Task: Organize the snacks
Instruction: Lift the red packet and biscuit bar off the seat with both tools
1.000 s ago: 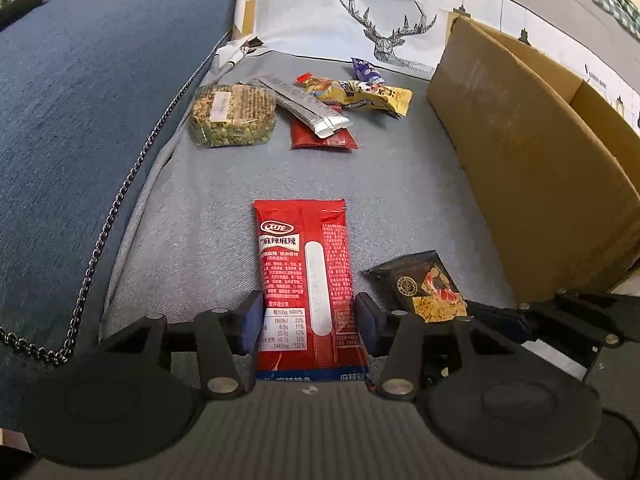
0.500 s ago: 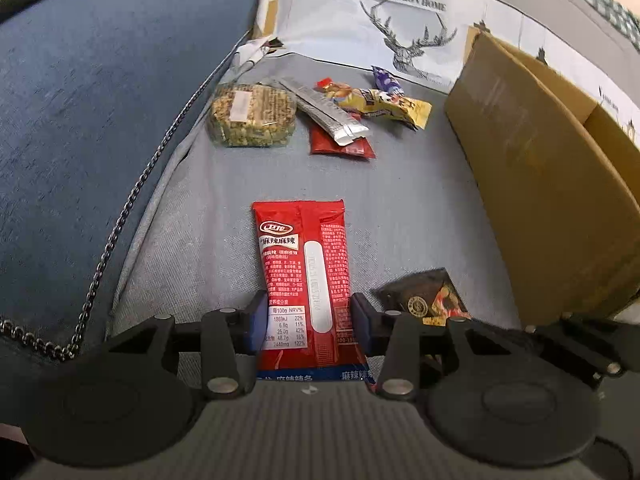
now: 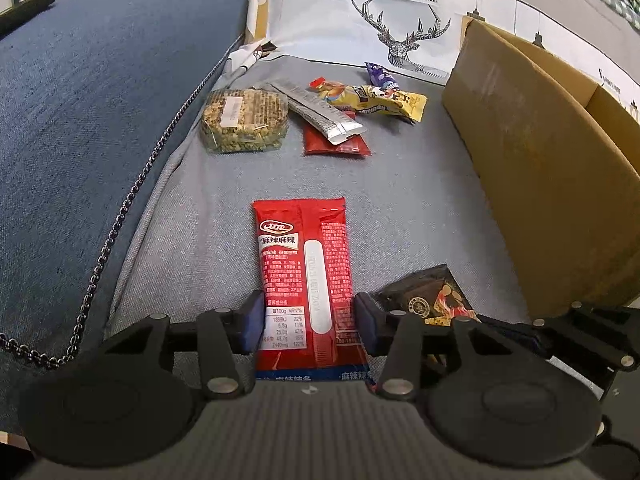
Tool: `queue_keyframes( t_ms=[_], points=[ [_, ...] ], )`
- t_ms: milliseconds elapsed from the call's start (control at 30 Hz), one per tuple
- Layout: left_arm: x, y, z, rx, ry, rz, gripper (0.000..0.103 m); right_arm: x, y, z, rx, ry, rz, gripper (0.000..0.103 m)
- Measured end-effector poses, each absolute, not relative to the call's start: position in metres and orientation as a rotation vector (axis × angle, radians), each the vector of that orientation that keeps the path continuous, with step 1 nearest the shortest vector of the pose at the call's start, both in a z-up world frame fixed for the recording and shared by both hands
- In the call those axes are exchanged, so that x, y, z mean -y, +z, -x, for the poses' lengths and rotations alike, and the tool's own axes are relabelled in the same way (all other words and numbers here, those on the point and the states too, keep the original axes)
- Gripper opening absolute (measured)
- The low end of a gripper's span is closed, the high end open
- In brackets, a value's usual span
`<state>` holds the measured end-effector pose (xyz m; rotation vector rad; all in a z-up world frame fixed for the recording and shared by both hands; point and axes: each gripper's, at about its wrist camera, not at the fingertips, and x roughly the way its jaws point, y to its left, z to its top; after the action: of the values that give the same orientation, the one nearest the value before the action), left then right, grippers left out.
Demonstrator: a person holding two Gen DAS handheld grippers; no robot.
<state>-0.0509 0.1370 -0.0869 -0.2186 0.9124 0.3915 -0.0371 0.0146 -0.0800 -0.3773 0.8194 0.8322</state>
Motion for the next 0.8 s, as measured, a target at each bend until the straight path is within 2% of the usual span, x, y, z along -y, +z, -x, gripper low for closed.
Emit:
queue_keyframes(
  t_ms=[200,800],
  points=[
    [-0.14,-0.085,0.053,-0.895,0.399,0.243,0.048,-0.014,-0.08,0.038,-0.812,0.83,0.378,0.042],
    [-0.141,-0.055,0.071,-0.727,0.382,0.294,0.047,-0.008,-0.061,0.042,-0.699,0.844,0.33,0.042]
  ],
)
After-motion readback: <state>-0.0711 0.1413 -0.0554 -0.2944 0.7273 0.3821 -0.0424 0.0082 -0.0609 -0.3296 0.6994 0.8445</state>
